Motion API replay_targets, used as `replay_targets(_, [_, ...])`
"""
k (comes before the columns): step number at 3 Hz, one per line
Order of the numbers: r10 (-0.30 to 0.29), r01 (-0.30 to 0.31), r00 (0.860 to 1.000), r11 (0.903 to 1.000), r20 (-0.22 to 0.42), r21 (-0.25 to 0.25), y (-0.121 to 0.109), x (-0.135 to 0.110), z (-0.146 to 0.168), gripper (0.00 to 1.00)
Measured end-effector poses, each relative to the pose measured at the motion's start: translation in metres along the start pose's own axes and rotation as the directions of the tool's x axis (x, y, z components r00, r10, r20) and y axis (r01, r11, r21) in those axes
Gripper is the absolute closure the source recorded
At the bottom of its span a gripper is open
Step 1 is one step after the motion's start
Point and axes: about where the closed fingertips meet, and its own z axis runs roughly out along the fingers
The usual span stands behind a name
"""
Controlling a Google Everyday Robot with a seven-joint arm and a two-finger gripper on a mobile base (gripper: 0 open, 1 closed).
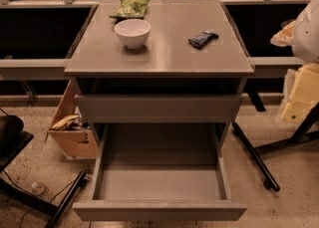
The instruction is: Close middle drawer
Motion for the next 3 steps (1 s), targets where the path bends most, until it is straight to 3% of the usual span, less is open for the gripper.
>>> replay_targets(2, [-0.001, 0.001, 1.0, 0.9997, -0.015, 0.025, 0.002, -0.003, 0.006, 0.0])
replay_targets(3, [0.024, -0.024, 1.0, 0.9992, 0.011, 0.031, 0.025, 0.0, 0.033, 0.0])
